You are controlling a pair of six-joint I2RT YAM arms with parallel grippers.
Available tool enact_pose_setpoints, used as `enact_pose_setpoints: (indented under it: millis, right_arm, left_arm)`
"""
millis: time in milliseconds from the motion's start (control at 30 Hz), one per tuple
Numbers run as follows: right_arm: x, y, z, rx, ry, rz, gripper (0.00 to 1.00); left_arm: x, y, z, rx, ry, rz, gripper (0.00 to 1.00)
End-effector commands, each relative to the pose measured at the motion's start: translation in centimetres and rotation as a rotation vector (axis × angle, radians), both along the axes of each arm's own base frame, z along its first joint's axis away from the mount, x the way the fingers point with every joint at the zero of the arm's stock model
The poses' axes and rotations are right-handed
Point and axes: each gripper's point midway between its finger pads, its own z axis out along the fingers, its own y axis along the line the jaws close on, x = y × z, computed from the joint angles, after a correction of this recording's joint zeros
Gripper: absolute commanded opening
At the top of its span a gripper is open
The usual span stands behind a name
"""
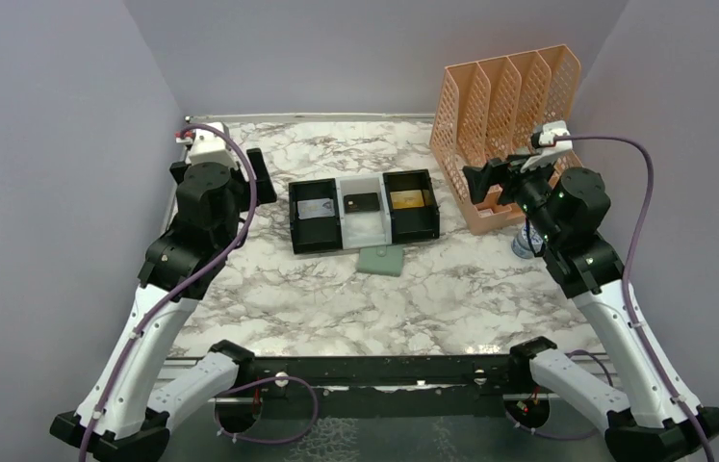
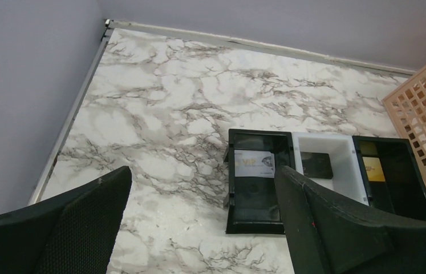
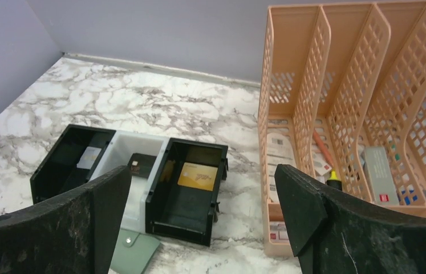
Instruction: Take the credit cards out of the card holder
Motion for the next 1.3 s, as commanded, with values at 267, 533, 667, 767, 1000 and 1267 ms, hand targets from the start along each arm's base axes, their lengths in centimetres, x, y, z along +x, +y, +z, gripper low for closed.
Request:
enact_pose_setpoints:
  millis: [267, 533, 667, 767, 1000, 1267]
  right_arm:
    - [-1.8, 2.2, -8.0, 0.197, 0.172, 0.186, 0.99]
    - [-3.9, 6.1, -18.5, 0.38, 0.501, 0.42, 0.99]
    - [-4.8, 6.8, -22.8, 0.387, 0.686, 0.451, 0.99]
    - [-5.2, 7.4, -24.8, 0.374, 0.778, 0.453, 0.99]
    - [-5.0, 9.9, -26.9, 0.333, 0.862, 0.487, 0.99]
    - [-0.2, 12.7, -28.6, 0.289, 0.869, 0.414, 1.0]
  left_arm:
    - [-1.0, 0.1, -7.0, -0.126, 0.021, -0.023, 0.99]
    - [-1.8, -5.2, -14.1, -0.319, 0.107, -0.266, 0.99]
    - [-2.4, -7.2, -17.0, -0.381, 0.195, -0.359, 0.99]
    - [-3.1, -8.8, -18.5, -0.428, 0.257, -0.426, 0.99]
    - [-4.0, -11.6, -20.9, -0.464, 0.366, -0.526, 0.99]
    - [-3.7, -13.6, -22.9, -0.523, 0.373, -0.558, 0.99]
